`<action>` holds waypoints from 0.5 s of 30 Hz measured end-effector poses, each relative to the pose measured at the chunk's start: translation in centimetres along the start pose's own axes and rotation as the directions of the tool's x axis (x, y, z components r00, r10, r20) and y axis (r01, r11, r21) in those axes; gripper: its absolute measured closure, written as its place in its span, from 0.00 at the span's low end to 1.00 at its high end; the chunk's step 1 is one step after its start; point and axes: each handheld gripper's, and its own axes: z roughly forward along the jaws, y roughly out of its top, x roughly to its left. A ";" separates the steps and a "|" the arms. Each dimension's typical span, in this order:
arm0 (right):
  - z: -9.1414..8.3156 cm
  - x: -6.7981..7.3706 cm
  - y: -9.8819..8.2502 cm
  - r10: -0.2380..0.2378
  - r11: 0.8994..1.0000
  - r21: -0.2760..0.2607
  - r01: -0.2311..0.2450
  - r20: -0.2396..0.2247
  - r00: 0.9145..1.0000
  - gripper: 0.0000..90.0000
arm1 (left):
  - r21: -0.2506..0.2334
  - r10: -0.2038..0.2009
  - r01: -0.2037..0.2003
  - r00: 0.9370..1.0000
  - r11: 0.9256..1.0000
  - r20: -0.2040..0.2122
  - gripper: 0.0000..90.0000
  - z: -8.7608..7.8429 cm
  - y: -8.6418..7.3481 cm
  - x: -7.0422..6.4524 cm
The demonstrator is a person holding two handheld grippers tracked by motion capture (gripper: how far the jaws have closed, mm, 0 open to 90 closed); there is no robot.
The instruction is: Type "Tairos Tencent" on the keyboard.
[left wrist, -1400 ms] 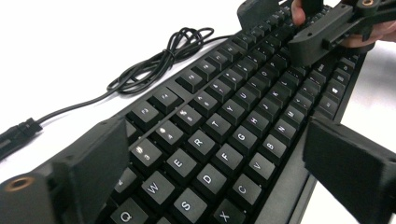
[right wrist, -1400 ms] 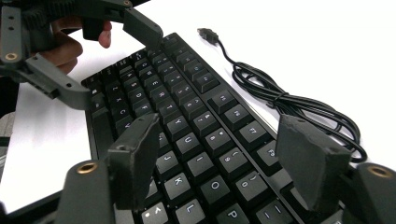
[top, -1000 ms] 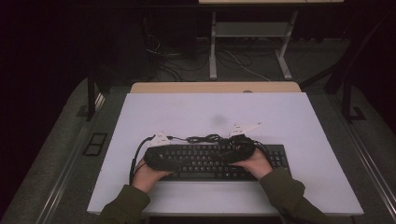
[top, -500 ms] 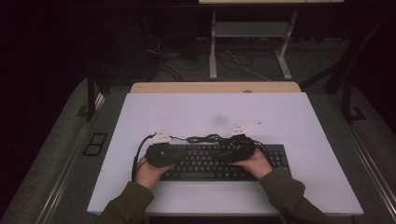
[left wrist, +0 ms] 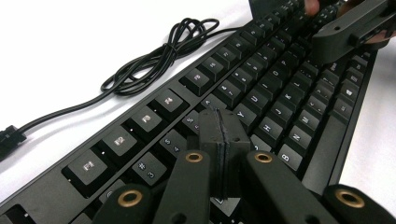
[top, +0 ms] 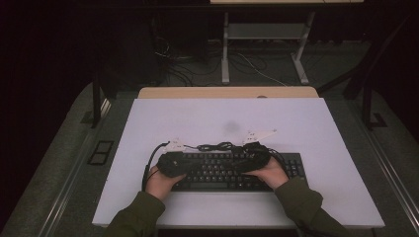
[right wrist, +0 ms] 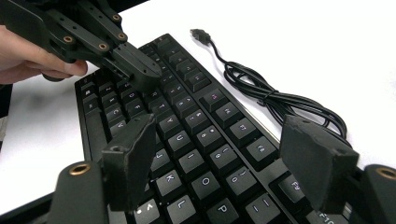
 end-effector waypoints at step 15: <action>-0.1 0.0 0.0 0.001 1.000 -0.006 -0.001 0.004 1.000 0.30 | 0.024 0.013 -0.013 1.000 1.000 -0.012 0.99 0.4 0.0 -0.2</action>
